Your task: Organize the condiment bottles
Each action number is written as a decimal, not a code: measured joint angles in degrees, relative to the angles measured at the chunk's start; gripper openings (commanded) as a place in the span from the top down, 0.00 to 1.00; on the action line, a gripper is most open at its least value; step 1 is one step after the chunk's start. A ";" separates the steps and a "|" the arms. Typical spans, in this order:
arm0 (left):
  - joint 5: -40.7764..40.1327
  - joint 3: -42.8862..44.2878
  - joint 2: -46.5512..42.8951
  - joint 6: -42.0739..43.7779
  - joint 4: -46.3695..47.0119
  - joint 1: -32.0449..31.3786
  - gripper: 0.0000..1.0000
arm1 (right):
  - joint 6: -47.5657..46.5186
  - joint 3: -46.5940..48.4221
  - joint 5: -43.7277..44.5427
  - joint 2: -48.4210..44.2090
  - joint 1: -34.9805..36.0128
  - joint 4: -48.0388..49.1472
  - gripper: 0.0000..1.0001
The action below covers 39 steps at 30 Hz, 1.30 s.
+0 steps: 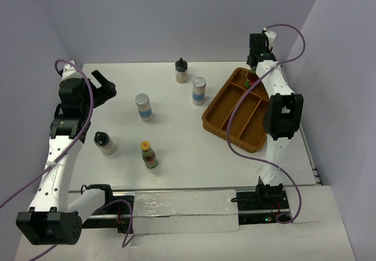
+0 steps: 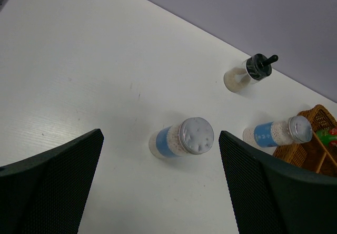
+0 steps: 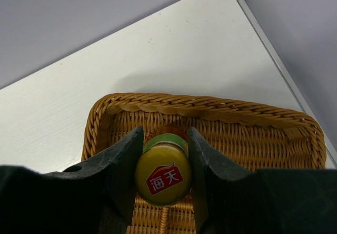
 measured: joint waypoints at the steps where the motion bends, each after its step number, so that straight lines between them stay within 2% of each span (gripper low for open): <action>1: 0.00 0.00 -0.03 -0.01 0.00 0.00 0.01 | 0.04 -0.01 -0.05 0.00 0.00 0.01 0.42; 8: 0.00 0.00 -0.43 -0.22 -0.35 0.00 0.01 | 0.69 -0.19 -1.37 0.00 0.34 0.15 0.15; 9: 0.00 0.00 -0.53 -0.24 -0.44 0.00 0.01 | 0.70 -0.20 -1.59 0.00 0.40 0.13 0.08; 12: 0.01 0.00 -0.85 -0.36 -0.50 0.00 0.00 | 0.85 -0.11 -2.00 0.00 0.62 -0.05 0.01; 23: 0.87 0.00 -1.01 -0.76 -1.92 0.00 0.00 | 0.81 4.74 -1.56 -1.64 1.50 -4.42 0.00; 29: 0.91 0.82 -1.01 -0.87 -4.13 0.00 0.00 | 0.81 4.46 -0.76 -10.76 6.29 -7.16 0.00; 32: -0.35 2.17 -0.89 -0.83 -6.09 0.00 0.00 | 0.90 3.09 -0.80 -18.64 12.60 -7.12 0.00; 35: -4.04 4.04 -0.44 -1.39 -8.54 0.00 0.00 | 0.92 -0.81 -3.29 -26.52 22.21 -6.55 0.00; 39: -9.27 7.26 2.44 -3.29 -12.50 0.00 0.00 | 0.95 -7.25 -8.11 -31.93 35.12 -5.37 0.00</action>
